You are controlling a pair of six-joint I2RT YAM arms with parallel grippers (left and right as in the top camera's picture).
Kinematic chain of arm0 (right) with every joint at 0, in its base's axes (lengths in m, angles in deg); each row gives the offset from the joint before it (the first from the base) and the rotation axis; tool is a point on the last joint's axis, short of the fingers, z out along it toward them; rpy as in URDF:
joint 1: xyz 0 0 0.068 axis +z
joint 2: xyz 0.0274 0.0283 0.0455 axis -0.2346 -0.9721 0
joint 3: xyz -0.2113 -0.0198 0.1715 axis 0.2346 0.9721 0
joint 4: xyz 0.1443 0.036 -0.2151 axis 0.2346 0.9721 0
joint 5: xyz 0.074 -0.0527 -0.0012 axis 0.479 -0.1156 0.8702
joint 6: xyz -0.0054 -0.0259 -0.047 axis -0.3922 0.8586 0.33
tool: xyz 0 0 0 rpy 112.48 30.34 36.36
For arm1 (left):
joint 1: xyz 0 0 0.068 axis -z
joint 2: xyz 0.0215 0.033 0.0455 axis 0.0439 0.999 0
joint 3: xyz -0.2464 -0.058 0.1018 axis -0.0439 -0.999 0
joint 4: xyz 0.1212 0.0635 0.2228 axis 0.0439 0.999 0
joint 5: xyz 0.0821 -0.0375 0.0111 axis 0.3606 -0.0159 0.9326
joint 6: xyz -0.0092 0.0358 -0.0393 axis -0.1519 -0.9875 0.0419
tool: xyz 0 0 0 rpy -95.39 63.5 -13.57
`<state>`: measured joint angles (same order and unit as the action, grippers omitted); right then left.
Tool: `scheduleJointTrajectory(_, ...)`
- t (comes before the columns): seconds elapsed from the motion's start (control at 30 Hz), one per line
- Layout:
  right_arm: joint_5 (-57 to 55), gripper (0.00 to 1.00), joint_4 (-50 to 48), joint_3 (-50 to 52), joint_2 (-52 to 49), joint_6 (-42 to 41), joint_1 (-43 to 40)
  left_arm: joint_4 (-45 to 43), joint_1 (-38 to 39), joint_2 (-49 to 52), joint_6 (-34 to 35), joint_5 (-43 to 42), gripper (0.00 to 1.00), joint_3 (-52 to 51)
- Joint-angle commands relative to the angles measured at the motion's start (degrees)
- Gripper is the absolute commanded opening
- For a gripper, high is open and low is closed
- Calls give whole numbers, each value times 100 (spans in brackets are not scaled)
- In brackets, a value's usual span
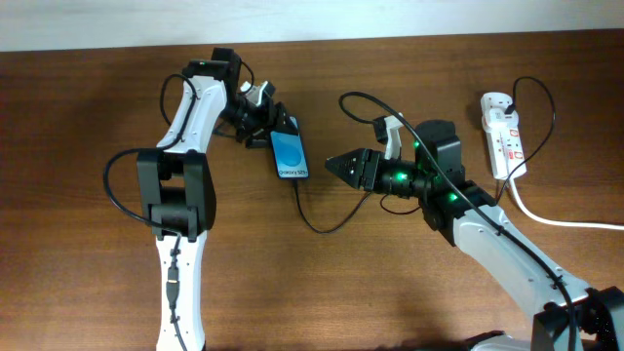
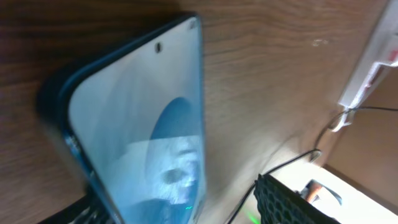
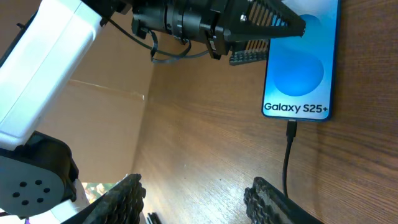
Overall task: Plug charger to phone and switch on socket
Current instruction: 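Lower the phone flat onto the table with the left gripper and release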
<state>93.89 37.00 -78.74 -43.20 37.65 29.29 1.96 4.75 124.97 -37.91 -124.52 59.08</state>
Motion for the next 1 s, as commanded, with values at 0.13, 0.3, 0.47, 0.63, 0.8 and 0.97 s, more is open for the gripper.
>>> scheduleJointTrajectory(0.13, -9, 57, 2, -81, -20, 103, -39, 203, -11, 72, 337, 911, 70, 116)
scheduleJointTrajectory(0.3, -9, 57, 2, -81, -20, 105, -39, 223, 35, 72, 470, 1342, 70, 118)
scheduleJointTrajectory(0.47, -9, 58, 2, -81, -20, 208, -39, 323, 125, 61, 634, 1963, 71, 175)
scheduleJointTrajectory(0.63, -9, 63, 66, -81, -20, 254, -39, 640, 175, 48, 654, 2371, 71, 621)
scheduleJointTrajectory(0.8, 199, 98, 87, -87, -20, 992, -39, 1263, 173, -52, 649, 2507, 71, 1794)
scheduleJointTrajectory(0.97, 251, 98, 492, -264, 136, 1274, -162, 1731, 109, -343, 625, 2909, 73, 3244)
